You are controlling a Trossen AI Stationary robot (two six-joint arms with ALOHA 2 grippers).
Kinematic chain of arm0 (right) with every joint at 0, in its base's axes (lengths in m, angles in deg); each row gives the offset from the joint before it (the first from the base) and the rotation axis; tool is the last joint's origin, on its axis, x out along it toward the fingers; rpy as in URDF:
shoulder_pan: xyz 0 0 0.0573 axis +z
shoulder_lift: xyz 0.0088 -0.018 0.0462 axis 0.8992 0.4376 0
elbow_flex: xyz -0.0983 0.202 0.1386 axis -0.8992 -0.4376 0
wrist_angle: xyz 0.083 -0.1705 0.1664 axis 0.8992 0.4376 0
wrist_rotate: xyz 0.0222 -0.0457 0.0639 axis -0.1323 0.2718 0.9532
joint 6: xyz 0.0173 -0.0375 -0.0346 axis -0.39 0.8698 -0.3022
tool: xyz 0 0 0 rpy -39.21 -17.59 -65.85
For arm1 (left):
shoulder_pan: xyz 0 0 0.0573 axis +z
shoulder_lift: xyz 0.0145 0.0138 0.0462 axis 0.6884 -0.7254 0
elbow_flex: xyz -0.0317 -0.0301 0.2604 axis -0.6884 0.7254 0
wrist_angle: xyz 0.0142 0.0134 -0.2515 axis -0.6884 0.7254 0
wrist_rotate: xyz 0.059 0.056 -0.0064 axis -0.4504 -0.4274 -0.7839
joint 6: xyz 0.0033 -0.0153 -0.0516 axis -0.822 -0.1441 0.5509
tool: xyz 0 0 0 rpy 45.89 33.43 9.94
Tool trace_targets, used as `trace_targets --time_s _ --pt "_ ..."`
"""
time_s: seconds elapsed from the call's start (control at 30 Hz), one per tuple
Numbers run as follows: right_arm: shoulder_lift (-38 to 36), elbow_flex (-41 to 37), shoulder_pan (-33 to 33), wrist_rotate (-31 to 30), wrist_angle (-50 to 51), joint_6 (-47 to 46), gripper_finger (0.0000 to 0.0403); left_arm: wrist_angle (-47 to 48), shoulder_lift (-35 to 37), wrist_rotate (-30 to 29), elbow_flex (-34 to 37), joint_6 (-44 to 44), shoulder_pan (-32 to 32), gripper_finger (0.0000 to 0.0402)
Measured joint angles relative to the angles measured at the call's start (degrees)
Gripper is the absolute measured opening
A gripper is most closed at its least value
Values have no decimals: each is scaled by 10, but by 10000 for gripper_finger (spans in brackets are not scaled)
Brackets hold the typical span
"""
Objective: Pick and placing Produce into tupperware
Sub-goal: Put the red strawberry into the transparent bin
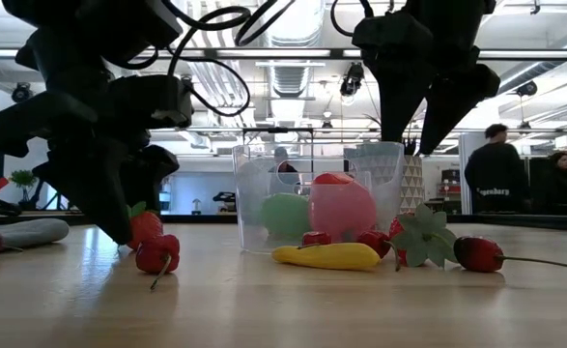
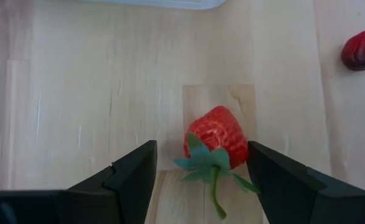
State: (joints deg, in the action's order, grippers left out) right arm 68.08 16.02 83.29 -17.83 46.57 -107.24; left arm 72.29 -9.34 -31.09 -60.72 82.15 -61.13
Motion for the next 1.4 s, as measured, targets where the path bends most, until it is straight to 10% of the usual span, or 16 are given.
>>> trace_targets --time_s 0.93,1.4 --pt "0 0 0 0 -1 0 327 -4 0 -3 -21 -1 0 143" --pt "-22 0 31 -37 21 -23 327 2 47 -121 -67 -6 0 142"
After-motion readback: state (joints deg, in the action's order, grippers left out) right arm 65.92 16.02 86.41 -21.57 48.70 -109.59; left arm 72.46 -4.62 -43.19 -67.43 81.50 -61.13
